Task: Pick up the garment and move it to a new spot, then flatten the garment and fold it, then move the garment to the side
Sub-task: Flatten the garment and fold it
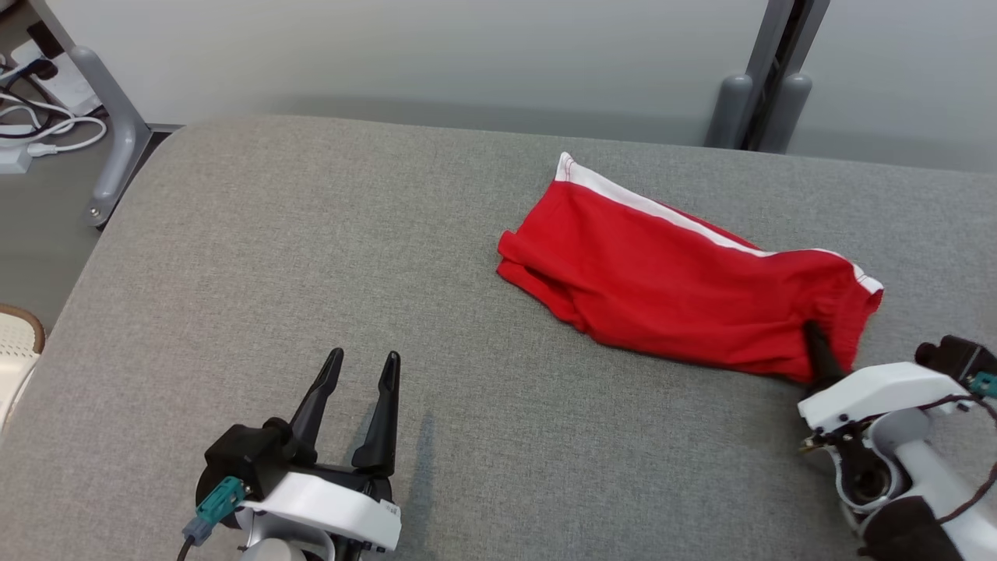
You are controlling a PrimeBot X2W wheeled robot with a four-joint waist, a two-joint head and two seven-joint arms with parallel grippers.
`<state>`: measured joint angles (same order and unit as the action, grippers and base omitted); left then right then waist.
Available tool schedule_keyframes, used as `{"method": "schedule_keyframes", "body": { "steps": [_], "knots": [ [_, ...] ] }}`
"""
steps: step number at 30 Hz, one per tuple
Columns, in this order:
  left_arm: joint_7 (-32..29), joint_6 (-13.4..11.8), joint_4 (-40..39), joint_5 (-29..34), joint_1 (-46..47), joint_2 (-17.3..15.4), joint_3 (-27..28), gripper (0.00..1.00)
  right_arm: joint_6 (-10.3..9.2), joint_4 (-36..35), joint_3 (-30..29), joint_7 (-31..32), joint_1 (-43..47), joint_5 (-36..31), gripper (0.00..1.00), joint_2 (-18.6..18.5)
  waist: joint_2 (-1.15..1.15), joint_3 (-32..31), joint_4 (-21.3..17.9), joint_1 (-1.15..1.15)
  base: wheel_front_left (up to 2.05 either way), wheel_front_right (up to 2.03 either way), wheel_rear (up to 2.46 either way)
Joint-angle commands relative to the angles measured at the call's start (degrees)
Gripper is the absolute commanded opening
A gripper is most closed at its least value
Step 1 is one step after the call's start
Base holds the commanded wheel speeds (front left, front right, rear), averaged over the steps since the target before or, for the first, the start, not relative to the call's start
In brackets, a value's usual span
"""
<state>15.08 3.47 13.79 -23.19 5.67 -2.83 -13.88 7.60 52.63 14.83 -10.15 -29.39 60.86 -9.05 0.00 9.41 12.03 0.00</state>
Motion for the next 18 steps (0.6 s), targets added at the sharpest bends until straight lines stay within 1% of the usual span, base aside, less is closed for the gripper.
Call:
{"method": "schedule_keyframes", "body": {
  "steps": [1,5,11,13,14,18],
  "knots": [
    [0.1,-0.2,0.0,-0.2,1.2,-0.2,-0.2,1.0,-0.18,2.0,0.2,0.6,0.4,-0.8,0.0,-3.3,0.0,0.5,0.1,0.0,0.0,0.0,0.0],
    [0.1,-0.2,0.0,-0.3,1.6,-0.2,-0.6,1.0,-0.12,2.8,2.9,1.5,-2.2,-4.0,0.0,-7.2,0.0,1.3,0.3,0.0,0.0,0.0,0.0],
    [0.1,-0.1,-0.2,-0.1,2.4,-0.2,-0.9,1.0,-0.11,4.7,7.1,2.8,-7.7,-9.4,0.0,-14.6,0.0,3.4,0.7,0.0,0.0,0.0,0.0],
    [0.1,0.0,-0.2,-0.3,2.9,-0.2,-1.2,1.0,-0.11,5.0,8.0,3.0,-9.6,-10.5,0.0,-16.2,0.0,4.1,1.0,0.0,0.0,0.0,0.0],
    [0.1,0.0,-0.2,-0.3,2.9,-0.2,-1.2,1.0,-0.11,5.0,8.0,3.0,-9.6,-10.5,0.0,-16.2,0.0,4.1,1.0,0.0,0.0,0.0,0.0],
    [0.1,-0.2,-0.2,-0.6,3.9,-0.2,-1.8,1.0,-0.11,6.7,10.7,3.0,-12.9,-14.1,0.0,-19.1,0.0,5.1,1.4,0.0,0.0,0.0,0.0]
  ]
}}
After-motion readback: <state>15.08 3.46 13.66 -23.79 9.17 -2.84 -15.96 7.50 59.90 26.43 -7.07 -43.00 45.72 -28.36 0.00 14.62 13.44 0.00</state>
